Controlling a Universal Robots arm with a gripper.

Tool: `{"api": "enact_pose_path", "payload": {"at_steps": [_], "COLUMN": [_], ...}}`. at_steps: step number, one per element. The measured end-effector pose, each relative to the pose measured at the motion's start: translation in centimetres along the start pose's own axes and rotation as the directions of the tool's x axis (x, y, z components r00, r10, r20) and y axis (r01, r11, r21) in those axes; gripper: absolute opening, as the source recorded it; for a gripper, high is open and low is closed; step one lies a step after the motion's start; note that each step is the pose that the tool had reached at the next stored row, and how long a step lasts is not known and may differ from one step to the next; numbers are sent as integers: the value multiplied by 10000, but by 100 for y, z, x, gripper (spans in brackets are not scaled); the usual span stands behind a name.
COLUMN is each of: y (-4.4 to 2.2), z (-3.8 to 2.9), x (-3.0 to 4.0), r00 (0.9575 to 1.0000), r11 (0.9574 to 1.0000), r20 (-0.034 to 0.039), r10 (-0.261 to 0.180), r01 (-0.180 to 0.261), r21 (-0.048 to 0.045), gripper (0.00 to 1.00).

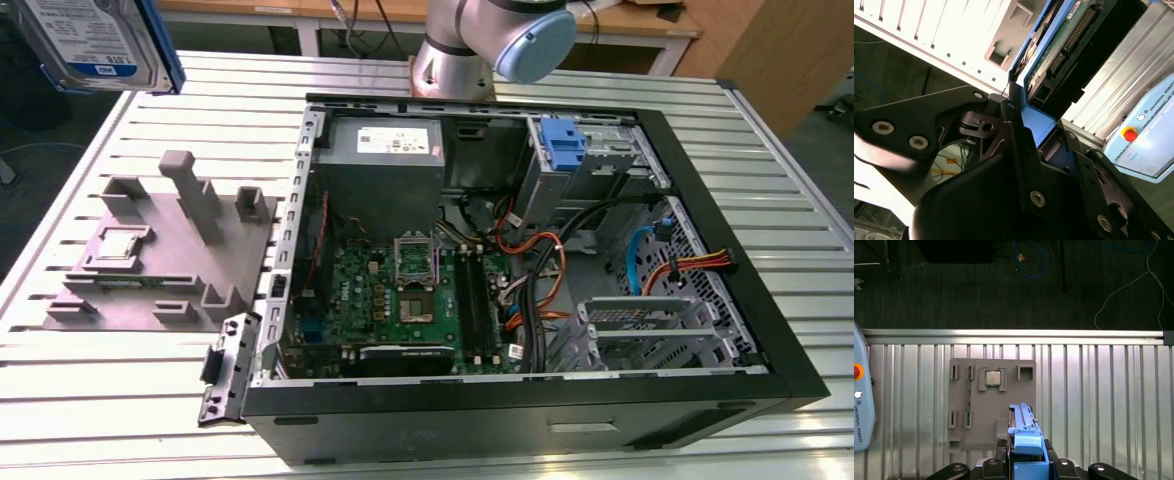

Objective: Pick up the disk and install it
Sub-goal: 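Pick up the disk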

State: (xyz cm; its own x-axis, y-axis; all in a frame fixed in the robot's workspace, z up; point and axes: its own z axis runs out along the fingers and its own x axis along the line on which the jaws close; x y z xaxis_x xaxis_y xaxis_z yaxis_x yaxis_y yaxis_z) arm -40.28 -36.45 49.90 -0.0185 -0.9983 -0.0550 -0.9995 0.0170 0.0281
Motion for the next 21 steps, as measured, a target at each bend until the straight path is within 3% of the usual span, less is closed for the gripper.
{"api": "enact_pose_path", "payload": {"at_steps": [21], "y": [-84], "z": [-2], "x": [-1], "r00": [10000], "r11": [10000], "r20": [1], "r10": [1], "r01": [-1], "r21": [1], "gripper": [37]}}
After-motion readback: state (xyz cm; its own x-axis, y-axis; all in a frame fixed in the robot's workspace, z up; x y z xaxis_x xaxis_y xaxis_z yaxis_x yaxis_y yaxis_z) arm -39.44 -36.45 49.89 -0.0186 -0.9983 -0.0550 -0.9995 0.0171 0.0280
